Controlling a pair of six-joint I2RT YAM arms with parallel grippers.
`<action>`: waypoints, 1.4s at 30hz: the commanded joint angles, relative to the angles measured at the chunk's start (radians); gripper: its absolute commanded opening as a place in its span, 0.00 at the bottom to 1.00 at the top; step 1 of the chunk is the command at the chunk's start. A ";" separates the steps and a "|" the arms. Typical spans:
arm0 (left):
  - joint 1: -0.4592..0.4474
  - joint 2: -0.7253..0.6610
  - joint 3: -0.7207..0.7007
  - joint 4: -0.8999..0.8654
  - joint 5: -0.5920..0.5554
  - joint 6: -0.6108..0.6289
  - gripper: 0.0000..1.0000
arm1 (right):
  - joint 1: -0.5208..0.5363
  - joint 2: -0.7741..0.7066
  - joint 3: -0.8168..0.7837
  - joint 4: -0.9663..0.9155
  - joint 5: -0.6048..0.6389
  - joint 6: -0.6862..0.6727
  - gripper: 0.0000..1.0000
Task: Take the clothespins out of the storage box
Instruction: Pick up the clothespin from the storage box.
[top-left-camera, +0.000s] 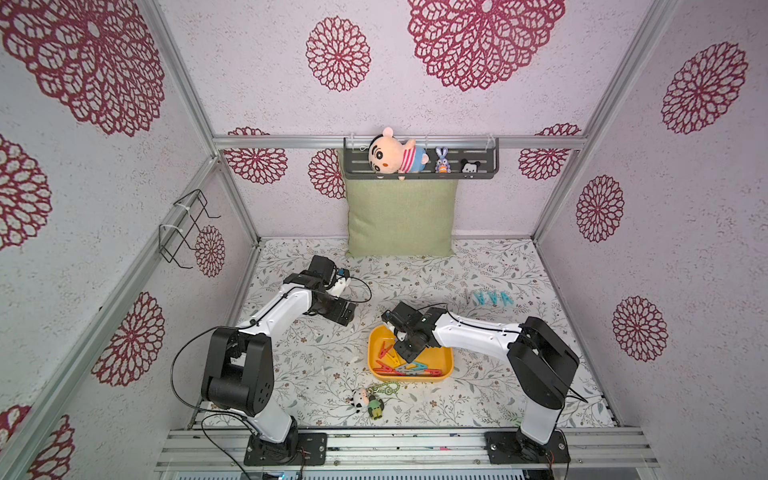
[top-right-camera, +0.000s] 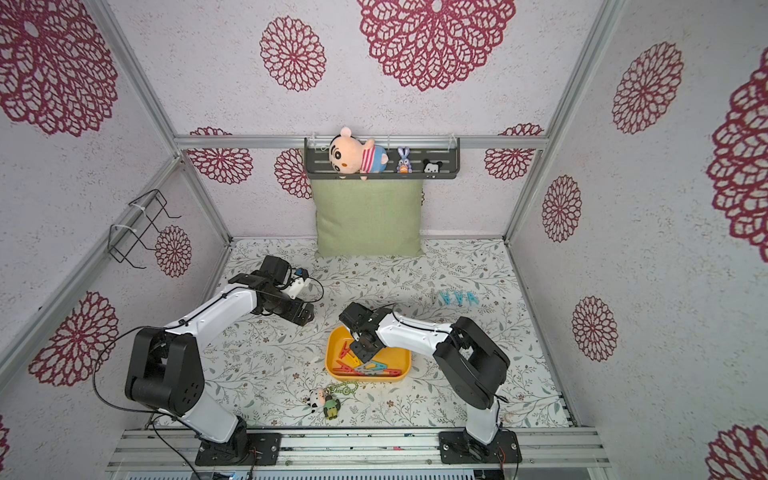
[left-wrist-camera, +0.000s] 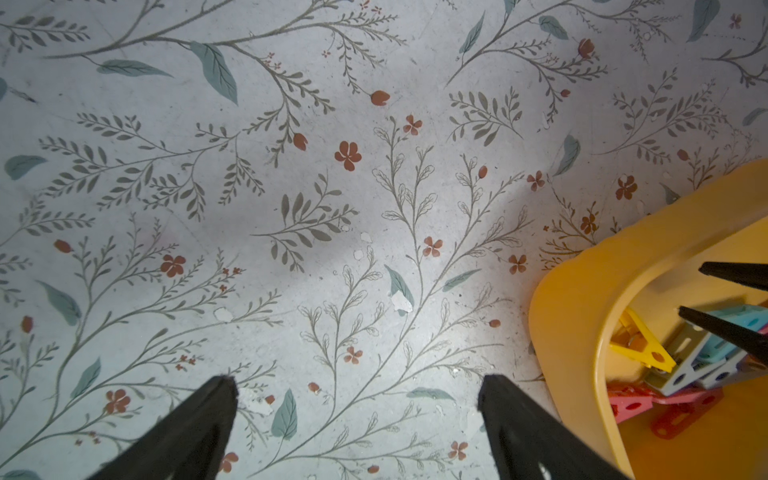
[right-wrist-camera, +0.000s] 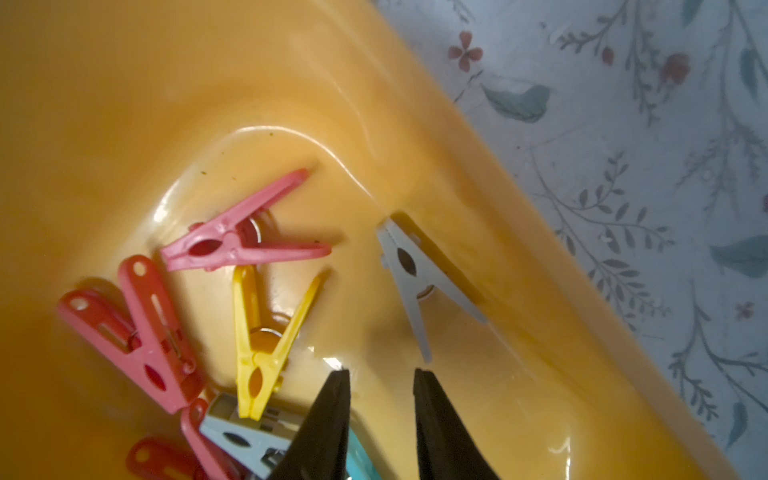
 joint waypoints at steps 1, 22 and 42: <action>0.006 -0.011 -0.007 0.020 0.004 -0.006 0.99 | -0.014 0.010 0.015 0.013 0.023 -0.028 0.32; 0.009 -0.016 -0.010 0.019 0.008 -0.006 0.99 | -0.025 0.043 0.006 0.055 0.021 -0.018 0.29; 0.009 -0.021 -0.011 0.020 0.007 -0.005 0.99 | -0.028 0.007 -0.017 0.045 -0.013 -0.012 0.05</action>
